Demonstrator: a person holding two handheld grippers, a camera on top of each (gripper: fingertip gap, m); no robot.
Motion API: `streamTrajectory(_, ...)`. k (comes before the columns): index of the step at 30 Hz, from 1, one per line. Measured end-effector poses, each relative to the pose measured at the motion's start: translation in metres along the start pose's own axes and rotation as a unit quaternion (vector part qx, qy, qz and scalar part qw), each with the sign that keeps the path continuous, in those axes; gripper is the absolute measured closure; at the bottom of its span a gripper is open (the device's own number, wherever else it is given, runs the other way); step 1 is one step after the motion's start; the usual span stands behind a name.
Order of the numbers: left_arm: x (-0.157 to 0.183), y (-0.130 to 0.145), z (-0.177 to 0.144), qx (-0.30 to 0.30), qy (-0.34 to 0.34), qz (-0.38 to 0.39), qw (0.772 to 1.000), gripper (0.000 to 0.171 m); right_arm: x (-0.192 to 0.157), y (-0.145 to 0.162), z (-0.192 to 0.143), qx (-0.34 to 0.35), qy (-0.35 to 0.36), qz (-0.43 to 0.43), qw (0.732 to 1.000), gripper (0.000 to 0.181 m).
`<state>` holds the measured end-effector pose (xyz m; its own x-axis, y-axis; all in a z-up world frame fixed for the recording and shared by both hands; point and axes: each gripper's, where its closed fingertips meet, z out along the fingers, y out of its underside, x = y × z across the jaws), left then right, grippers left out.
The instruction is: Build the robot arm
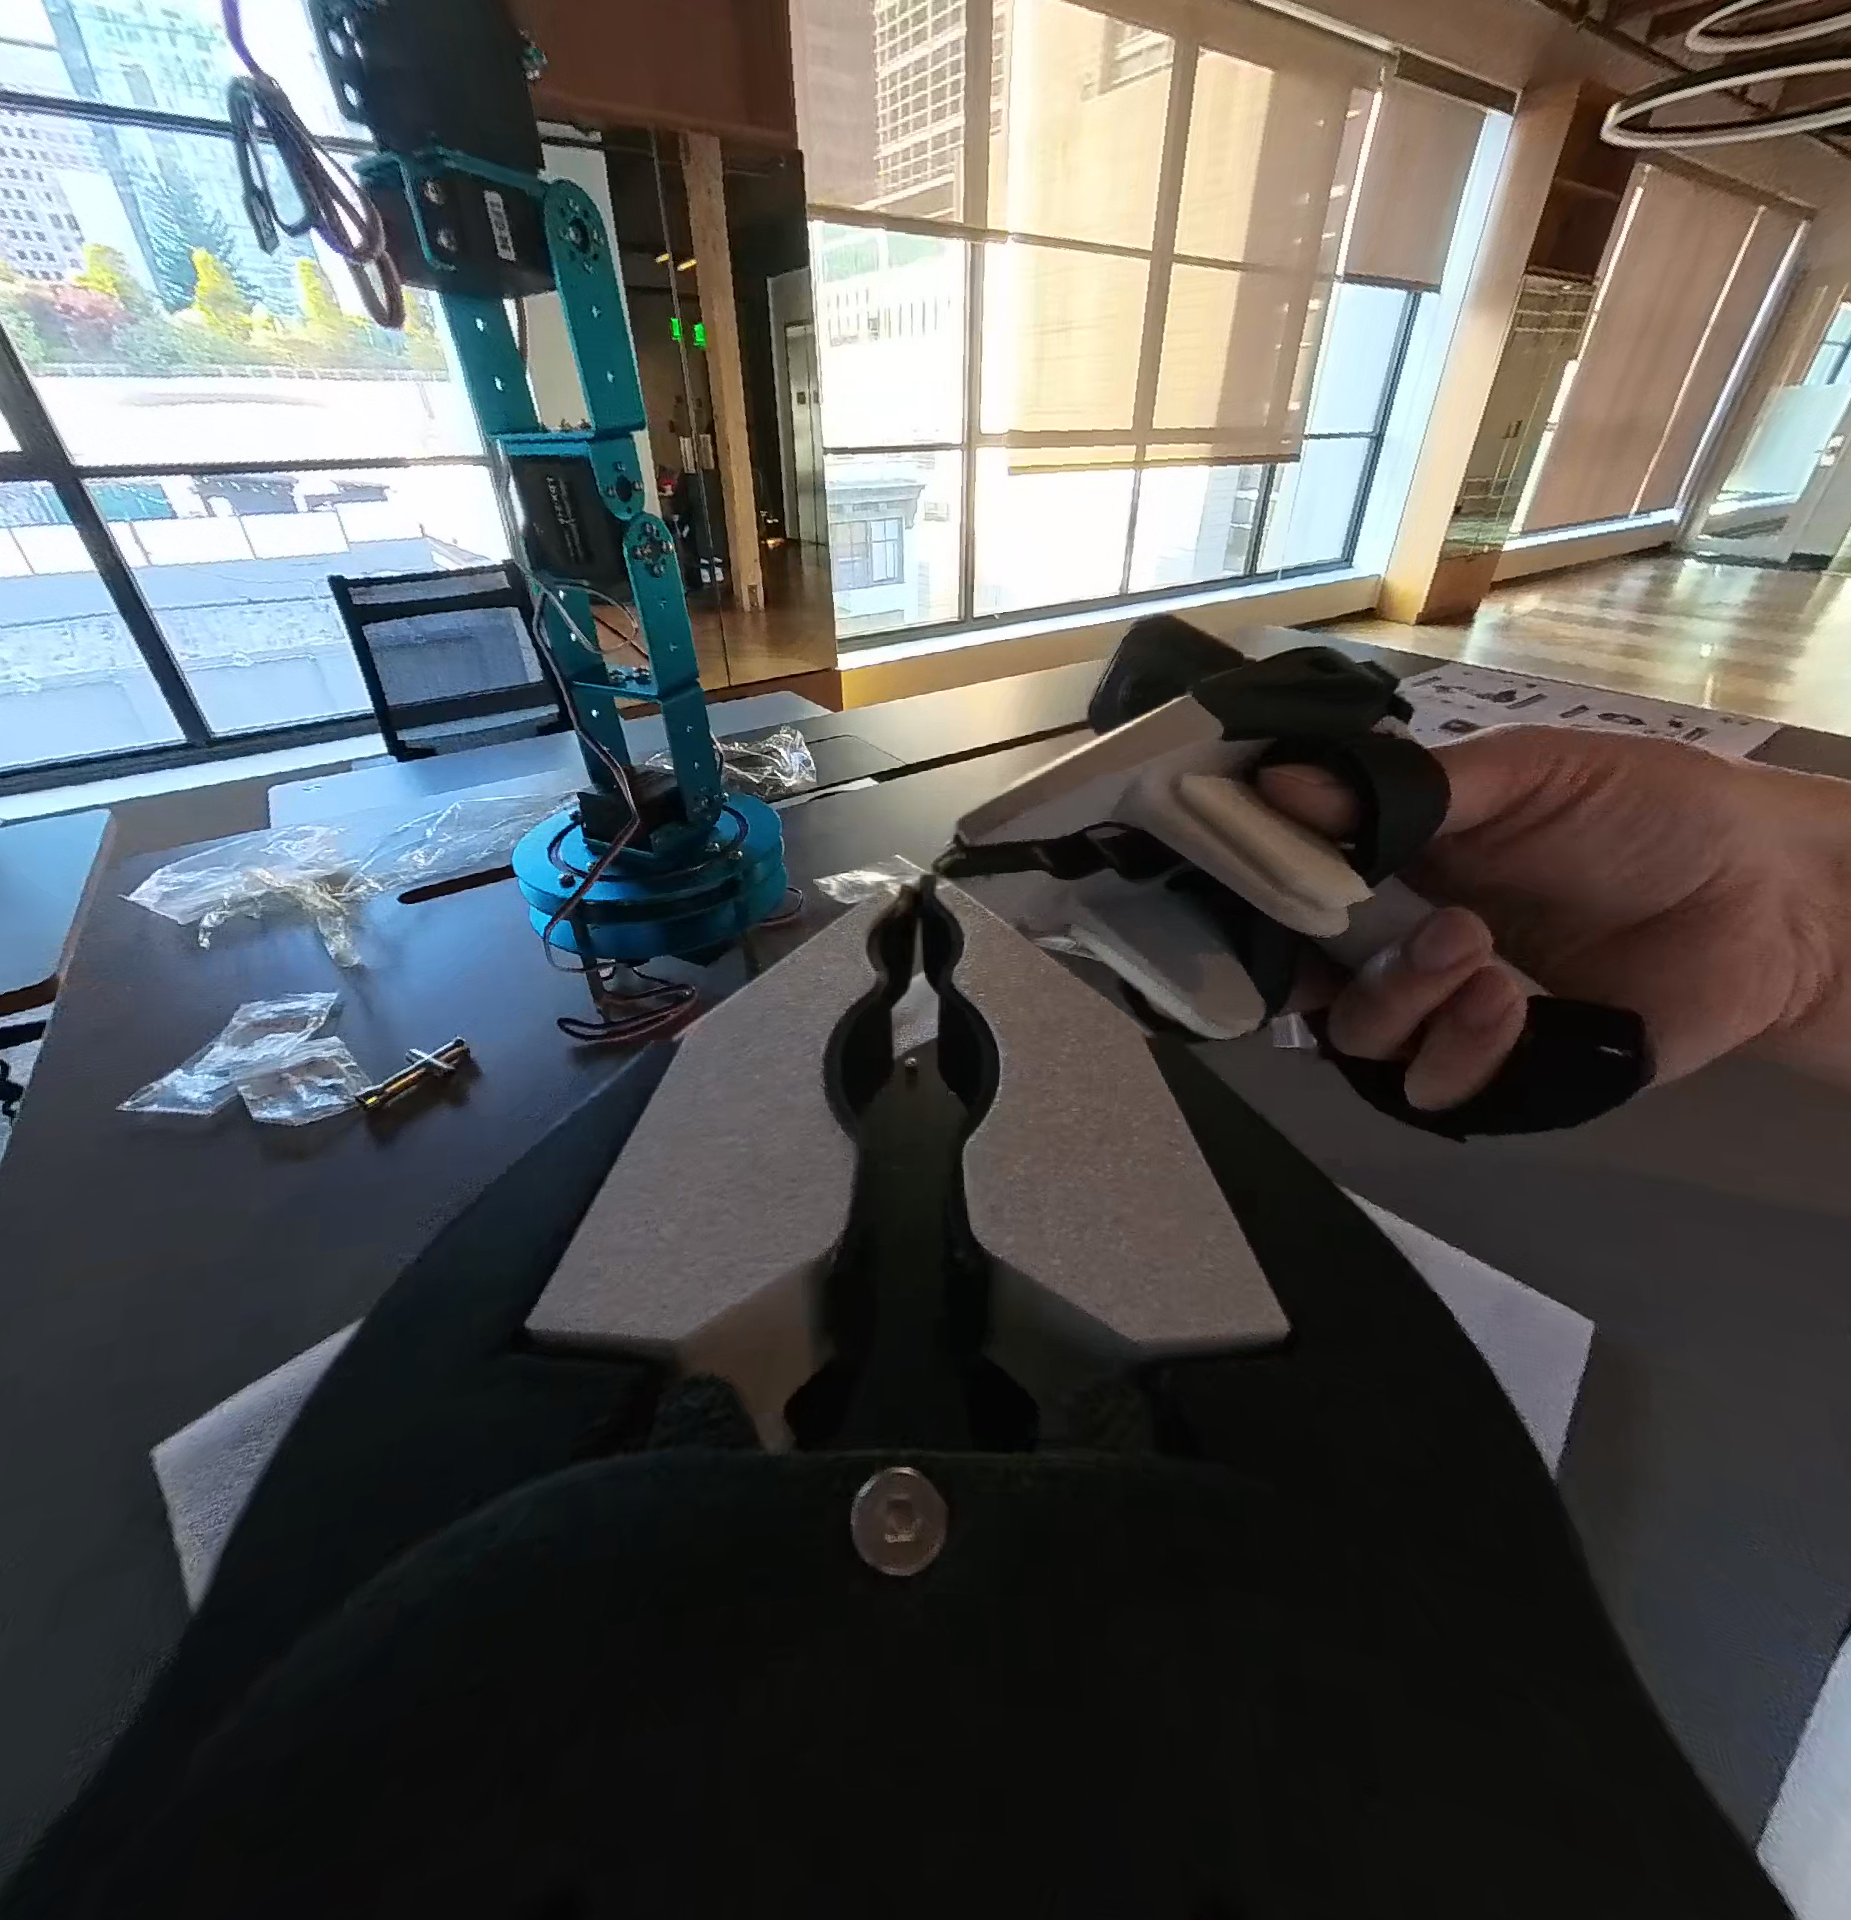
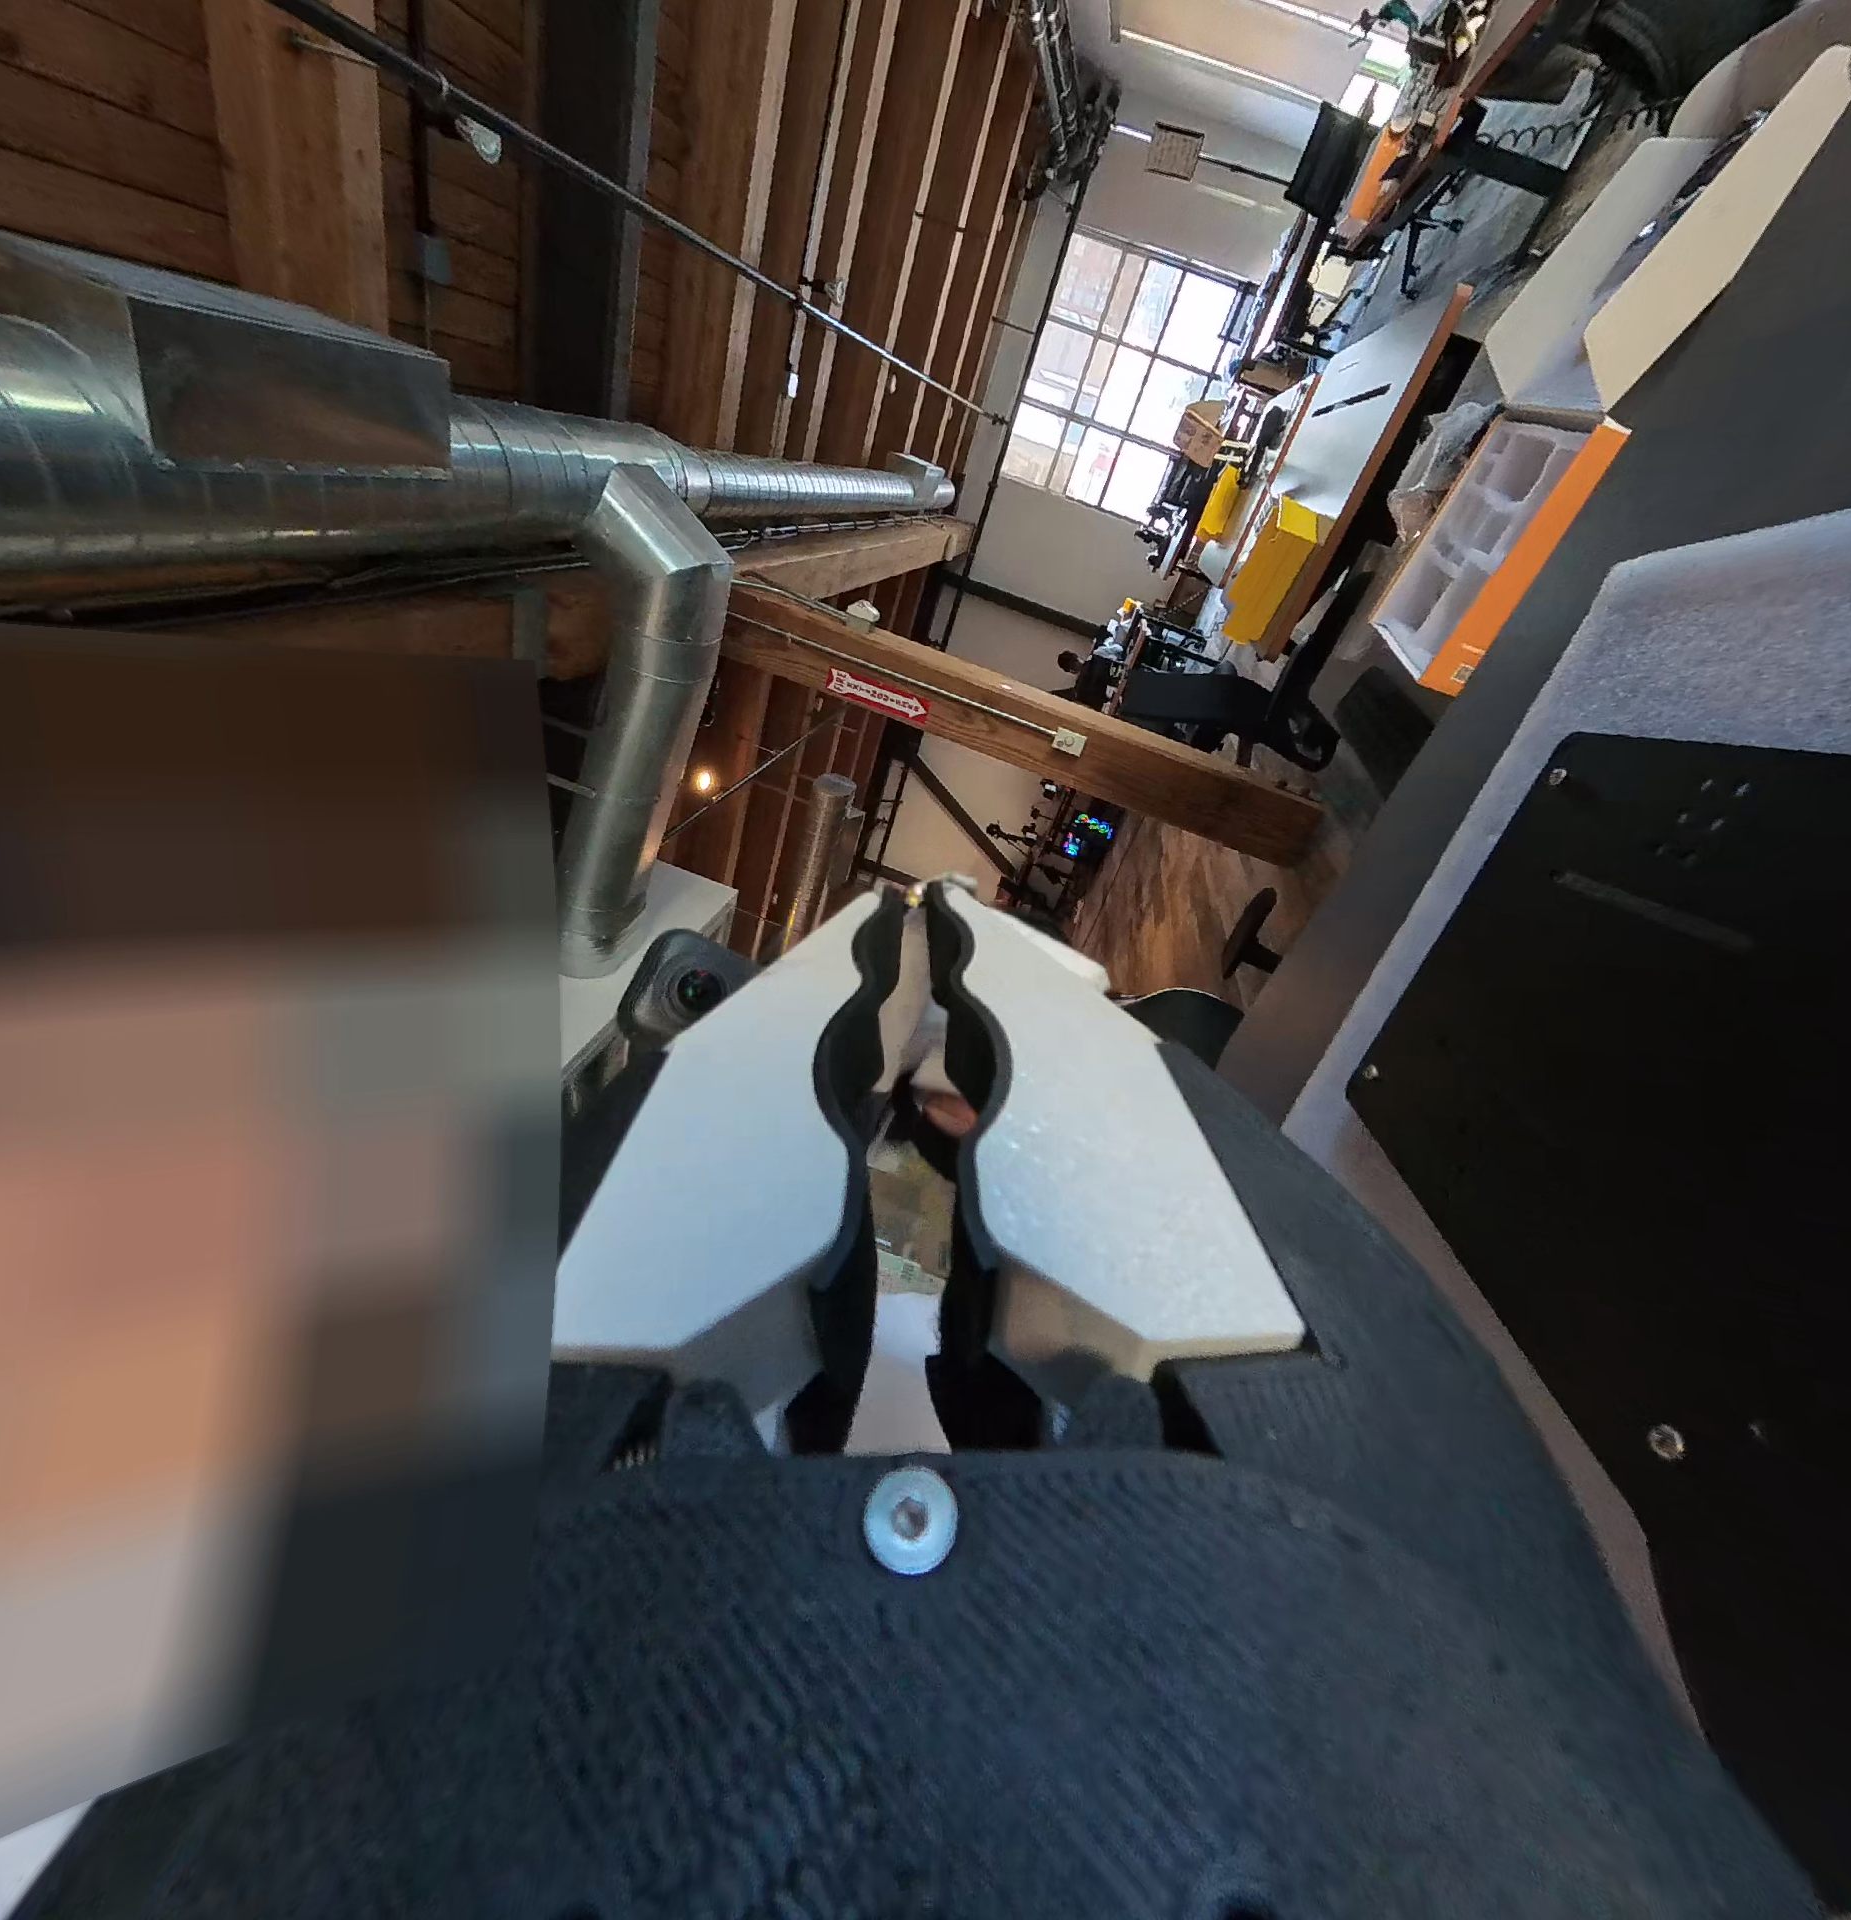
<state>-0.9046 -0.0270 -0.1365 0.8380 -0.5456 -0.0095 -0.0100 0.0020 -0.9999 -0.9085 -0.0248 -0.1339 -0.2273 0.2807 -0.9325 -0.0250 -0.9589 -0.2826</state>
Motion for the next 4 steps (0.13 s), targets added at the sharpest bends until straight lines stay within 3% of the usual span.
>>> streamTrajectory(1,0.0009,0.0013,0.0012,-0.004,0.002,0.0,1.0,0.171,-0.0004,0.0008,-0.0022,-0.003,0.0,-0.002,1.0,0.179)
streamTrajectory(4,0.0086,0.0016,0.0038,-0.005,0.019,0.002,1.0,0.168,-0.0013,0.0005,-0.008,-0.003,-0.003,-0.003,1.0,0.179)
